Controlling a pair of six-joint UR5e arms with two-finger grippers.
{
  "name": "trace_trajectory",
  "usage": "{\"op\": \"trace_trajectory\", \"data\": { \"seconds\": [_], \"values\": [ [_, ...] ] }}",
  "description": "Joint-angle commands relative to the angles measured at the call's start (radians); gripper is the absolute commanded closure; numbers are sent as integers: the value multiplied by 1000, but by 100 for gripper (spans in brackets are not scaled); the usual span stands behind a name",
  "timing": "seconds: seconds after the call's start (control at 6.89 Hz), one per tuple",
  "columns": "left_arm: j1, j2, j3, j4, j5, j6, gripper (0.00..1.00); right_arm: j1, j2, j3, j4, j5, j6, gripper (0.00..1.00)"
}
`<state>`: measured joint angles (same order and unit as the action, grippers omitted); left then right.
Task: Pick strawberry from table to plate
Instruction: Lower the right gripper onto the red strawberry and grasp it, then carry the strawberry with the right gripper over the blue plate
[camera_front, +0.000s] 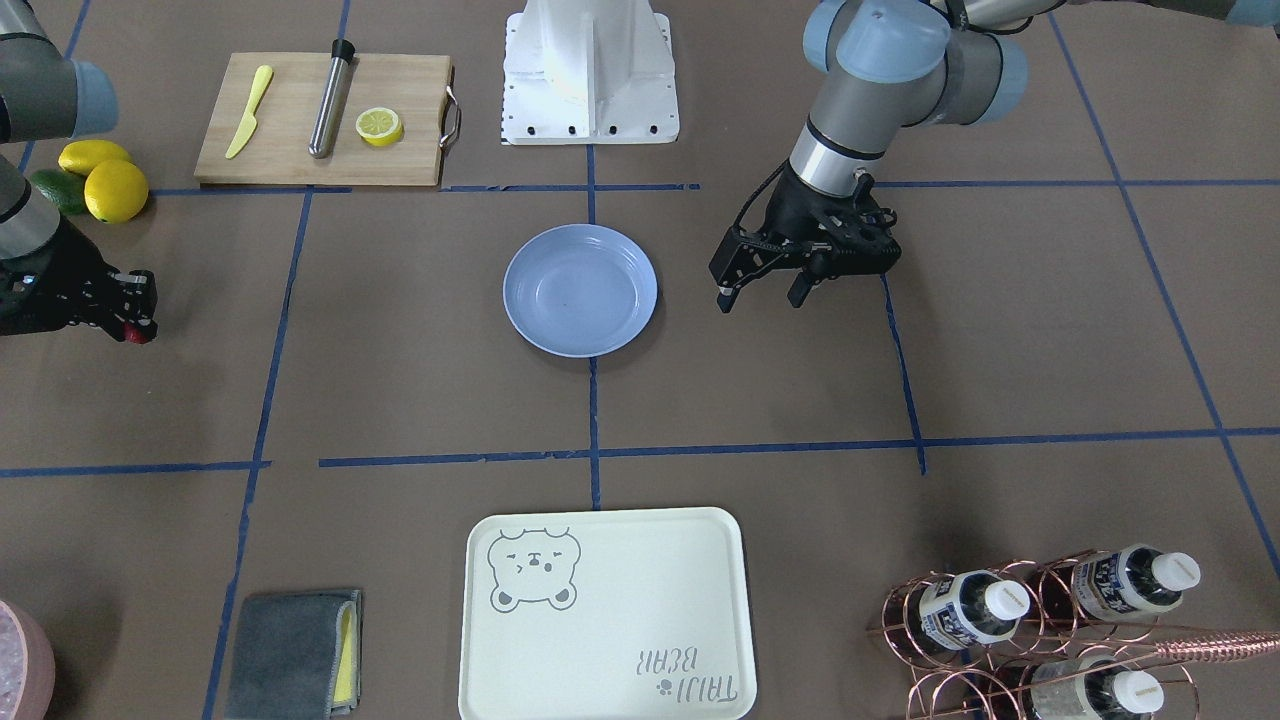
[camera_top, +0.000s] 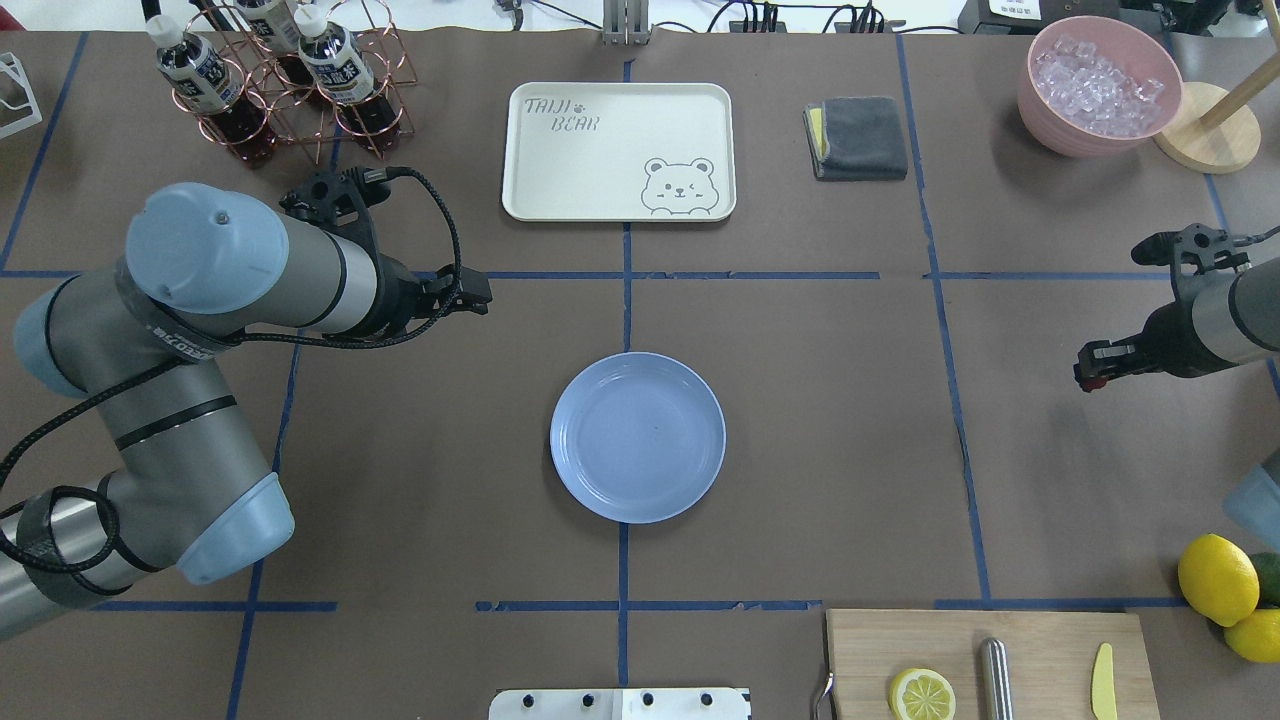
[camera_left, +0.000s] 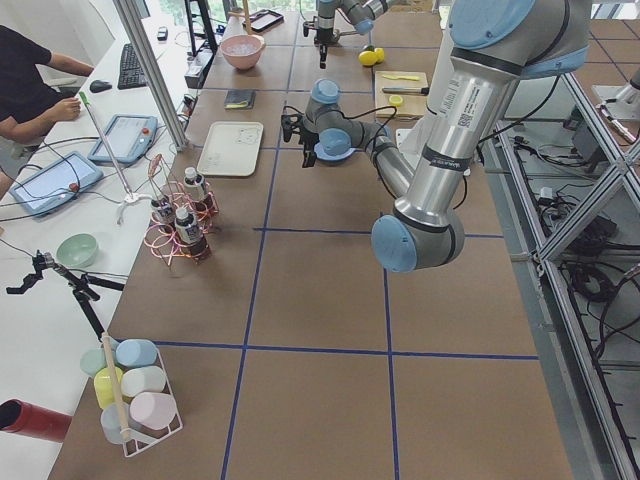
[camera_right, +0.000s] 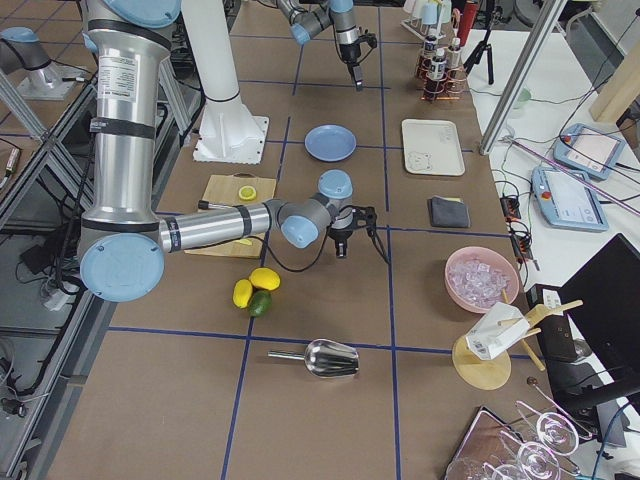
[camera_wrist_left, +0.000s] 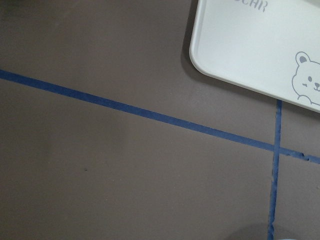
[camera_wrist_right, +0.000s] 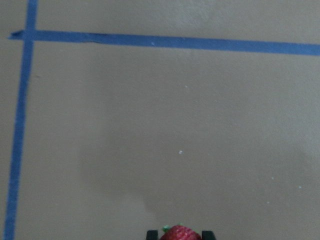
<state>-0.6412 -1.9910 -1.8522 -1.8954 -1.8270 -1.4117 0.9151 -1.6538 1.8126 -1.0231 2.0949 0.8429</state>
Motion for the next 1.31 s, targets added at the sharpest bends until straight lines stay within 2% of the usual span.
{"op": "trace_trajectory", "data": {
  "seconds": [0.0,0.15,0.44,0.58,0.73,0.87,1.02,1.16],
  "values": [
    [-55,32,4,6,-15,150,0,7,122,60,-11,14,121,100],
    [-99,53,8,9,-50,224,0,1,241,62,-94,45,240,100],
    [-179,133,2,7,-60,378,0,-121,522,45,-378,48,346,100],
    [-204,165,4,7,-60,451,0,-215,592,28,-408,-31,419,100],
    [-239,202,7,7,-63,535,0,-323,647,2,-411,-165,491,100],
    [-280,251,5,-2,-131,609,0,-397,719,-78,-411,-223,520,100],
    [-326,294,4,-5,-165,707,0,-454,774,-178,-410,-283,519,100],
    [-374,331,4,-7,-167,794,0,-475,825,-246,-411,-306,519,100]
  ]
}}
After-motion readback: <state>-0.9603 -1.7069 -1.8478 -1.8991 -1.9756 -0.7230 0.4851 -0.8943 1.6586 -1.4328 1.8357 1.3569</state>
